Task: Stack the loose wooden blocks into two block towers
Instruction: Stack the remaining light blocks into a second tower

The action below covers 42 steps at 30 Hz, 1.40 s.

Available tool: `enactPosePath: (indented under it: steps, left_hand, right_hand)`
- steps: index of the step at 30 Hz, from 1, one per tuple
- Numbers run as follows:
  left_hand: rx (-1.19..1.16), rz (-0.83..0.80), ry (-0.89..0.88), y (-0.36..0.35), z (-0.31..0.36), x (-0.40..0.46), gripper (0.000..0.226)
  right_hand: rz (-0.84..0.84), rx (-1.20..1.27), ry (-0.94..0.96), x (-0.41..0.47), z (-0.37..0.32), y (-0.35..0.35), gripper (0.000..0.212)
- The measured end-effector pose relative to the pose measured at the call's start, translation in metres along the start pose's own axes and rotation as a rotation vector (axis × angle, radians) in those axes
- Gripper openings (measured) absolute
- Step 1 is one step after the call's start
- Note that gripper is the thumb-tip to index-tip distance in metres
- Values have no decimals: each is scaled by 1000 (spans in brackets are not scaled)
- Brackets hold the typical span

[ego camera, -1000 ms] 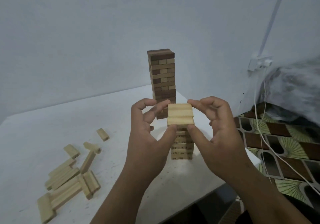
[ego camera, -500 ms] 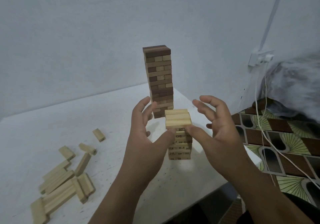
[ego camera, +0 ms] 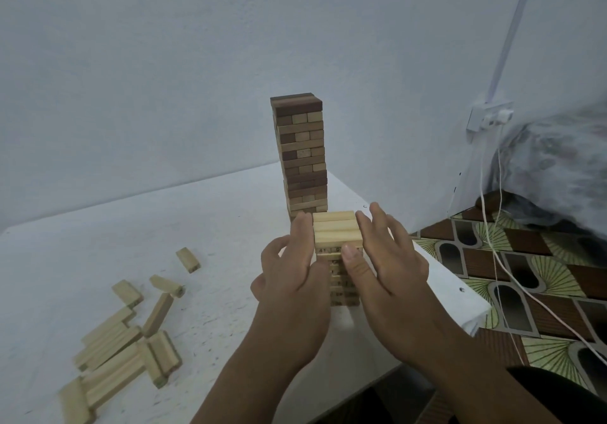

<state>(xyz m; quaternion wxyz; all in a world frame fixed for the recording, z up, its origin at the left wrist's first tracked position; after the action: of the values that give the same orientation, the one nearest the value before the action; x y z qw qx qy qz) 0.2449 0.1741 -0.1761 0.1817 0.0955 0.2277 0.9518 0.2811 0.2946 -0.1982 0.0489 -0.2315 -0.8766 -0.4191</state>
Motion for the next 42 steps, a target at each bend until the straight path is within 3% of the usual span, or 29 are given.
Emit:
enactPosePath:
  steps: [27,30,33,35,38,42]
  left_hand:
    - [9,-29,24,2,2,1,42]
    - [13,3,-22,10,2,-3,45]
    - [52,72,-100,24,-9,-7,48]
    - [70,133,-151,40,-17,-11,41]
    - [138,239,-184,69,-28,-22,33]
    - [184,290,-94,116,-50,-36,32]
  right_hand:
    - [34,-45,20,-1,0,3,75]
    - [134,13,91,-4,-6,8,69]
    - [341,30,272,-10,-20,14,52]
    - [392,63,371,-16,-33,10,44]
    - [318,111,437,-25,-53,-7,36]
    - [73,70,468,-33,-70,-43,32]
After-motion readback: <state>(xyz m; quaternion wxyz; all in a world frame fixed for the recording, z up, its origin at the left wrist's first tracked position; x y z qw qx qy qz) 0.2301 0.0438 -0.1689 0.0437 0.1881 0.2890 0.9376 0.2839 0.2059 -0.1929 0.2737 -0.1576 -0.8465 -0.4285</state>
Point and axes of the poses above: each hand's wrist, its own x-axis towards the middle knuckle, its own y-axis out of the back of the hand, z = x × y, the point moved 2 cm from there along x, towards the middle knuckle, and after that the axes turned 1 degree about -y, right-handed, at the moved point
